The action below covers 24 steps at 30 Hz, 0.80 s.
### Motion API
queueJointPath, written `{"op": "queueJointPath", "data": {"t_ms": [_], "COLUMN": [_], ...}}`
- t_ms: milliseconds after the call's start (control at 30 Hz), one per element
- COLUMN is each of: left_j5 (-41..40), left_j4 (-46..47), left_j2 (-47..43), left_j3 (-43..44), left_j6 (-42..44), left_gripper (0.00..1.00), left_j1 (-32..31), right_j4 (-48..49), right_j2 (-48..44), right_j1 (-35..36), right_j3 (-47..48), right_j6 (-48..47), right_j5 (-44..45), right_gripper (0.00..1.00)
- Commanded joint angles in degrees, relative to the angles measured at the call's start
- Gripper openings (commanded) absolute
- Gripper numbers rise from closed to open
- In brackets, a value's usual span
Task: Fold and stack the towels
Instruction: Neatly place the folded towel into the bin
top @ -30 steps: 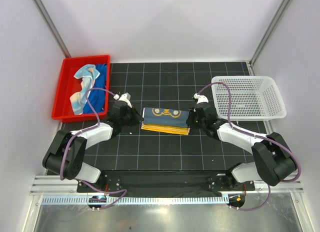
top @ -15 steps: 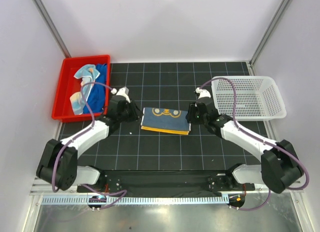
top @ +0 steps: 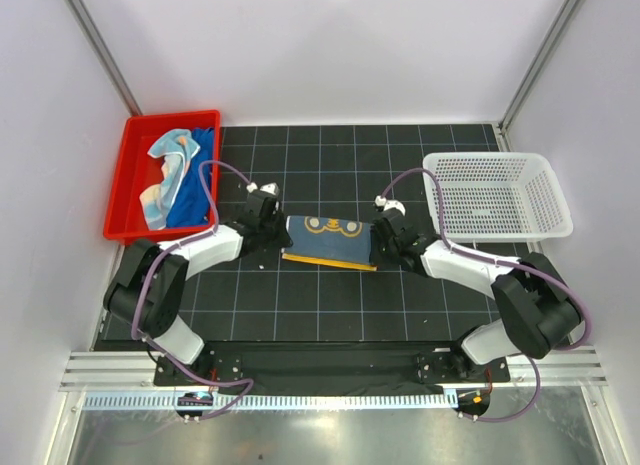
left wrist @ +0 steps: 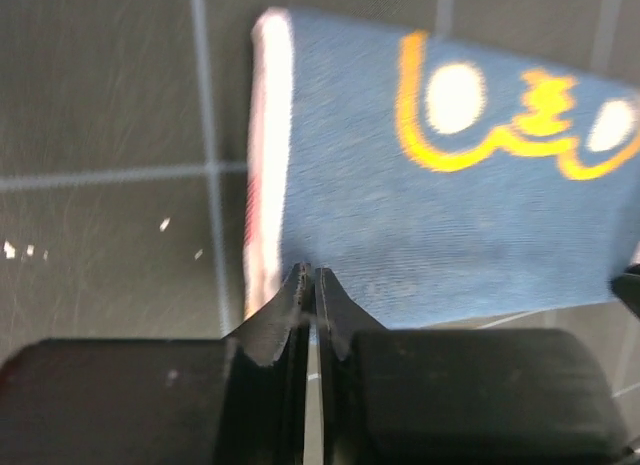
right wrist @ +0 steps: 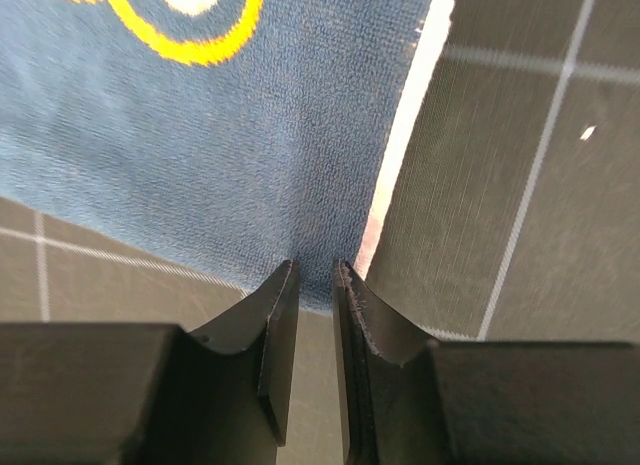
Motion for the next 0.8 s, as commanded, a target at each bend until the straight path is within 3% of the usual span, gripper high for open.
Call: {"op": "queueJointPath", "data": {"t_ms": [0, 367, 600, 767], "left_j5": [-1.8, -4.0, -3.8, -3.7], "left_j4": [-0.9, -3.3, -4.0, -3.9], "left_j2": [0.7, 2.4, -1.4, -2.4], "left_j3": [-2.5, -2.7, -4.4, -5.7], "left_j6": [0.9, 0.8, -0.3, -1.0], "left_gripper": [0.07, 0.04, 0.05, 0.05], "left_j1": [-0.4, -0.4, -0.5, -0.9], "right_j4": [0.9, -2.0, -7.7, -8.9], "right_j2": [0.6, 1.4, -3.9, -0.9], "right_j1": [0.7, 0.7, 0.0, -2.6], "right_j3": [-1.5, -0.5, 4.5, 8.7], "right_j6": [0.0, 0.4, 0.7, 0.5], "right_j5": [0.2, 0.3, 4.8, 3.9], "right_gripper": [0.27, 0.26, 0.5, 0.59]}}
